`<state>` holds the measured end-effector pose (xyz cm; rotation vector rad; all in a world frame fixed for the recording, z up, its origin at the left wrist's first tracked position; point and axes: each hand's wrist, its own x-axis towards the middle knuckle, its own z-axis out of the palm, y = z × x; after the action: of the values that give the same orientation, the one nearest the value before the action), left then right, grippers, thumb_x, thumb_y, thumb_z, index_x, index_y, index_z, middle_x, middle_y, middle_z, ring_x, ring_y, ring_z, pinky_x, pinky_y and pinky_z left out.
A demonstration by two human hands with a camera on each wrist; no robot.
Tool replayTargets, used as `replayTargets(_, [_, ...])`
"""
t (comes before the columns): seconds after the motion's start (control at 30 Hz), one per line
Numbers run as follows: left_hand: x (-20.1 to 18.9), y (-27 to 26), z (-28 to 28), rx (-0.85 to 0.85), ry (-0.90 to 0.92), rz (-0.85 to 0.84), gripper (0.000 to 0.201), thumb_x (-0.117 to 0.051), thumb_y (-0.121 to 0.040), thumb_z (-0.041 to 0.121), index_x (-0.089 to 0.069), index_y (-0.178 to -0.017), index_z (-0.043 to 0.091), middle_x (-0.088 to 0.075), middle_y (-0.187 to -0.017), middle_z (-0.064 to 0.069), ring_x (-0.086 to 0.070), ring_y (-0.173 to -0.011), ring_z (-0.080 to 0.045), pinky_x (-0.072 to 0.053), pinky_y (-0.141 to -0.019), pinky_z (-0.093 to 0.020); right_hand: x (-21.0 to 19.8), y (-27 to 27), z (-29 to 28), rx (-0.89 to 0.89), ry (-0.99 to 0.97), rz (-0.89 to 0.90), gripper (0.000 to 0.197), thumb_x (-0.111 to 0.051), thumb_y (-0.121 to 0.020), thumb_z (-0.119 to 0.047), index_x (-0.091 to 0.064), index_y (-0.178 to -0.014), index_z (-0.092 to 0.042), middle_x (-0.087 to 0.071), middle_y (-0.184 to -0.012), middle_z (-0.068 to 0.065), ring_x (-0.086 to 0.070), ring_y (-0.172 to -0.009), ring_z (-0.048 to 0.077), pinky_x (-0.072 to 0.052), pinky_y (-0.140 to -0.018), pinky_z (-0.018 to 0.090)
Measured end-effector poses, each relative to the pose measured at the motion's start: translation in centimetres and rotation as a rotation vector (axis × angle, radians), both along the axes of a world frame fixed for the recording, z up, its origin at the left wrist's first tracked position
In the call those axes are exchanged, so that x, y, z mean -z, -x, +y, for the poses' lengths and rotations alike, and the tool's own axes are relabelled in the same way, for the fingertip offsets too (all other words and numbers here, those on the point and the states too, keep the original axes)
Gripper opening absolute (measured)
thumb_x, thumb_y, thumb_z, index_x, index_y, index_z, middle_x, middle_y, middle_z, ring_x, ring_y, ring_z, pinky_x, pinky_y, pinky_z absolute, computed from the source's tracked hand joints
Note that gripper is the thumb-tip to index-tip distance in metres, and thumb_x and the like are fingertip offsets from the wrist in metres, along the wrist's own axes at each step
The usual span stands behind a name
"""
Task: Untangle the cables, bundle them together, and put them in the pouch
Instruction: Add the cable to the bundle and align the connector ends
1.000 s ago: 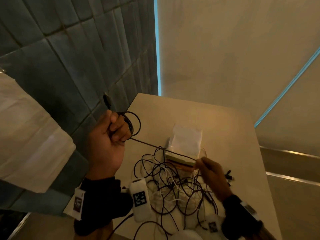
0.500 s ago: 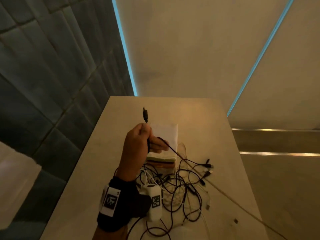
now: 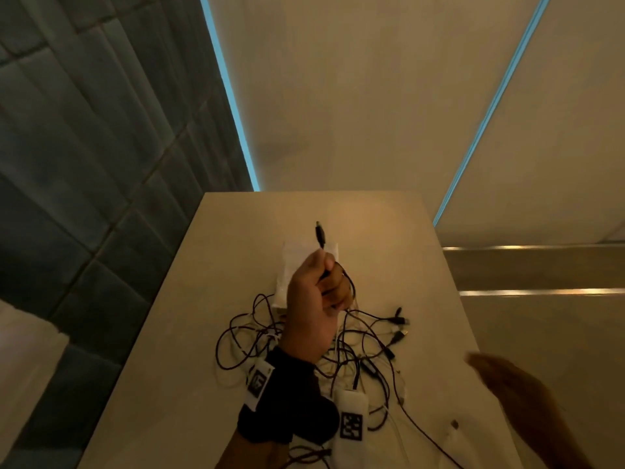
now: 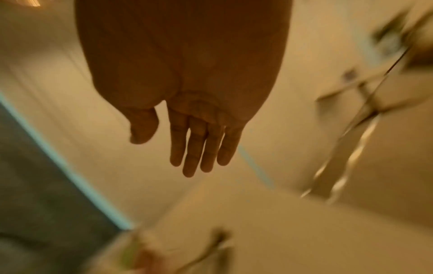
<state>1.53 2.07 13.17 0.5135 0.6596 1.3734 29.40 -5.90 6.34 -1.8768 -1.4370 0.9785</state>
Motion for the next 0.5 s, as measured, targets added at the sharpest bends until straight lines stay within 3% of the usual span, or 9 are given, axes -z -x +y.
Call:
replayTargets(0.07, [0.4,-1.5,-0.3,0.050,0.012,0.008,0.030,-0.034,-0.100,0.024,-0.042,-0.073,0.013,-0.025,-0.049,0.006,-0.020,-0.038,-0.007,-0.025,-0.039,-0.020,-1.6,5.3,1.5,-0.293,-0.029,0.184,0.034,-0.050,-0.094,-0.044,-0.061,-0.123,-0.031,-0.062,-0.123,-0.019,-0.057,-0.110,-0.005,-0.044,-0.087,0.015])
replayTargets(0.13, [0.7,-2.6,-0.7,0.088,0.017,0.030,0.031,-0.032,-0.101,0.024,-0.042,-0.073,0.013,-0.025,-0.050,0.006,-0.020,-0.039,-0.007,-0.027,-0.040,-0.021,-2.3,8.8,2.5,-0.445,-0.038,0.349,0.039,-0.052,-0.090,-0.041,-0.062,-0.123,-0.023,-0.067,-0.117,-0.012,-0.062,-0.107,0.000,-0.050,-0.087,0.019])
replayTargets(0.2, [0.9,-2.7,-1.0,0.104,0.015,0.042,0.032,-0.031,-0.102,0.024,-0.041,-0.074,0.013,-0.026,-0.051,0.006,-0.021,-0.040,-0.008,-0.027,-0.042,-0.022,-2.4,10.3,2.4,-0.456,-0.071,0.421,0.032,-0.058,-0.089,-0.040,-0.071,-0.097,-0.012,-0.070,-0.088,0.010,-0.068,-0.083,0.018,-0.055,-0.078,0.034])
replayTargets(0.27, [1.0,-1.8,-0.7,0.087,0.011,0.008,0.031,-0.032,-0.102,0.024,-0.041,-0.074,0.013,-0.026,-0.051,0.006,-0.022,-0.040,-0.008,-0.027,-0.043,-0.023,-1.9,9.0,2.0,-0.374,-0.086,0.510,0.048,-0.062,-0.082,-0.056,-0.067,-0.078,-0.009,-0.062,-0.077,0.016,-0.063,-0.075,0.023,-0.053,-0.073,0.036])
replayTargets(0.33, [1.0,-0.8,-0.2,0.070,0.011,-0.038,0.030,-0.032,-0.101,0.025,-0.041,-0.074,0.014,-0.026,-0.050,0.007,-0.023,-0.040,-0.007,-0.027,-0.043,-0.023,-1.1,7.4,1.3,-0.296,-0.071,0.600,0.052,-0.062,-0.079,-0.059,-0.064,-0.081,-0.006,-0.064,-0.088,0.011,-0.062,-0.089,0.022,-0.051,-0.086,0.041])
replayTargets(0.4, [0.9,-1.0,-0.1,0.080,0.011,-0.051,0.029,-0.033,-0.100,0.024,-0.041,-0.074,0.013,-0.026,-0.050,0.007,-0.022,-0.040,-0.007,-0.025,-0.043,-0.023,-0.7,7.0,0.9,-0.269,-0.042,0.657,0.046,-0.060,-0.082,-0.050,-0.065,-0.099,-0.008,-0.067,-0.111,0.003,-0.060,-0.111,0.017,-0.045,-0.100,0.046])
replayTargets(0.47, [0.7,-2.5,-0.5,0.114,0.012,0.012,0.030,-0.032,-0.101,0.023,-0.042,-0.075,0.013,-0.025,-0.051,0.006,-0.021,-0.041,-0.008,-0.024,-0.044,-0.024,-1.1,8.5,0.9,-0.309,-0.034,0.612,0.047,-0.059,-0.082,-0.052,-0.063,-0.111,-0.016,-0.064,-0.121,-0.003,-0.058,-0.117,0.014,-0.045,-0.100,0.040])
replayTargets(0.5, [0.8,-3.3,-0.7,0.125,0.013,0.063,0.031,-0.032,-0.102,0.023,-0.042,-0.074,0.013,-0.026,-0.051,0.006,-0.022,-0.041,-0.009,-0.026,-0.044,-0.024,-1.3,9.3,1.1,-0.354,-0.043,0.588,0.046,-0.058,-0.082,-0.053,-0.063,-0.109,-0.015,-0.067,-0.113,0.001,-0.062,-0.107,0.018,-0.049,-0.092,0.038])
